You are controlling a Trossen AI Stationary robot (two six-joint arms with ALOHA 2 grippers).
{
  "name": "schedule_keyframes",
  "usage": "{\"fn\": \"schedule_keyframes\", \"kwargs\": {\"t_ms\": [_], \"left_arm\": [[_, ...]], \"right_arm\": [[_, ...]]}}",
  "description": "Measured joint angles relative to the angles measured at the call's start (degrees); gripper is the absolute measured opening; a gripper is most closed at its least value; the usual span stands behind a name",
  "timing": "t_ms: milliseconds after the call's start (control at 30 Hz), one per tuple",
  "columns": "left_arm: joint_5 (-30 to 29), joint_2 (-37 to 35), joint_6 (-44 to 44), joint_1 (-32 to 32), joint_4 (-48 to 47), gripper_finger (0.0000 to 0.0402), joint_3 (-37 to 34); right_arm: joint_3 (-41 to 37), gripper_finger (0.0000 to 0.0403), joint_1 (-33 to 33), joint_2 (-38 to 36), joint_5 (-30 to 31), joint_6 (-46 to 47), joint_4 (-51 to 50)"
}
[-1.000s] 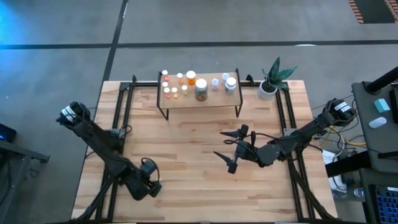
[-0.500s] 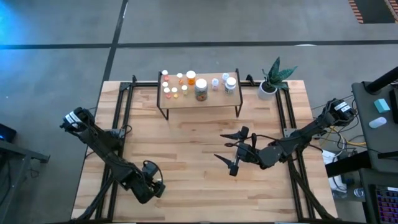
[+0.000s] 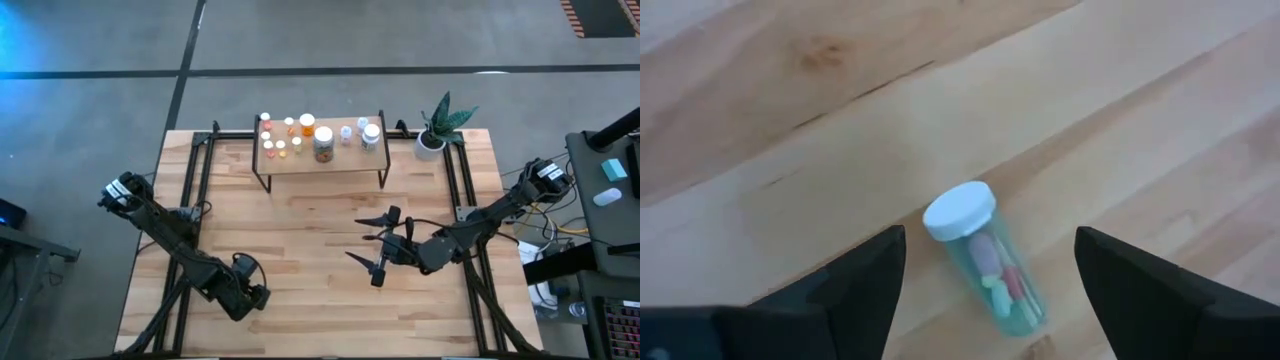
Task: Pick and place medicine bottles onto shelf by color
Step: Put the blue pill bottle on the shelf
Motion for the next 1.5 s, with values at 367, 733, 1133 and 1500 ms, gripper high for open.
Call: {"fn": "schedule_keyframes", "kwargs": {"t_ms": [367, 733, 1133, 1500], "left_arm": [[2.4, 3.9, 0.5, -0.2, 1.7, 0.0273, 2.4], [3.6, 7.1, 0.5, 0.1, 1.6, 0.0273, 2.5], [9.1, 7.3, 1.4, 0.1, -1.6, 0.022, 3.5], [10.5, 7.3, 1.4, 0.1, -2.3, 0.0096, 3.3]], "right_arm": [[0.0, 0.037, 0.2, 0.0, 0.2, -0.3, 1.1], [0.0, 0.037, 0.3, 0.0, 0.2, -0.4, 1.5], [0.0, 0.037, 0.5, 0.0, 0.3, -0.4, 1.4], [0.0, 0.037, 0.7, 0.0, 0.2, 0.0, 1.5]]}}
